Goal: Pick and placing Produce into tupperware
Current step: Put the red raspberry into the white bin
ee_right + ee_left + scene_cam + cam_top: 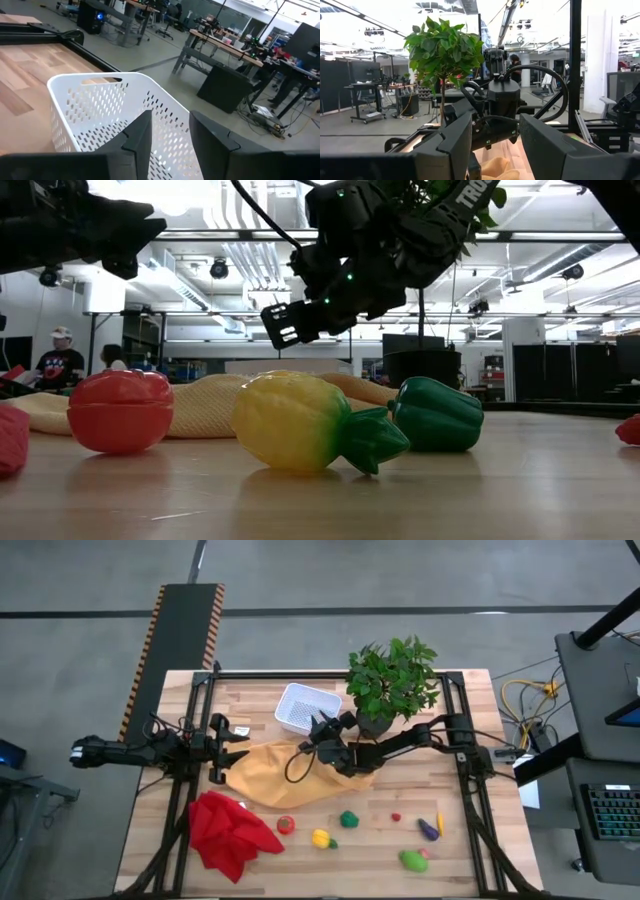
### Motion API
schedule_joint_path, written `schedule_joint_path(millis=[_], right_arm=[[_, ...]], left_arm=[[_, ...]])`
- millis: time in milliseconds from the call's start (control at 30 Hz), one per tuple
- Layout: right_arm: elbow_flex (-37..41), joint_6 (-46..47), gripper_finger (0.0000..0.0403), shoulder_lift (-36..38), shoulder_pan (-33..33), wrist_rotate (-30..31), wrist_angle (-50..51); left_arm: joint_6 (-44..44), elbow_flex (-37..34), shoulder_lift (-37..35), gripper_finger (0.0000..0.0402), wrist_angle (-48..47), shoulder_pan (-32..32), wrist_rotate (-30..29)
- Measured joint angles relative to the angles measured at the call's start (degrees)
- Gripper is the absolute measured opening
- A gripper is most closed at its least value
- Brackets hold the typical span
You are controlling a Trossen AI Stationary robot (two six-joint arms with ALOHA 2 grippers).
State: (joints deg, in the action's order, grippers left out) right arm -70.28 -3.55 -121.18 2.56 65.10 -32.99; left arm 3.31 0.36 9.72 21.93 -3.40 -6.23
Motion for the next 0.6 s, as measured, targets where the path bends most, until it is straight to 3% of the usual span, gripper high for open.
schedule_joint_path(millis=[400,600], right_arm=[[0.4,-6.5,0.0106,11.8,7.4,-1.0,1.7],[2.1,-2.4,0.0097,17.8,11.3,-10.0,12.4]], left_arm=[[0.0,0.0,0.0,0.0152,0.0,0.0,0.0],[0.0,0.0,0.0,0.0152,0.1,0.0,0.0]])
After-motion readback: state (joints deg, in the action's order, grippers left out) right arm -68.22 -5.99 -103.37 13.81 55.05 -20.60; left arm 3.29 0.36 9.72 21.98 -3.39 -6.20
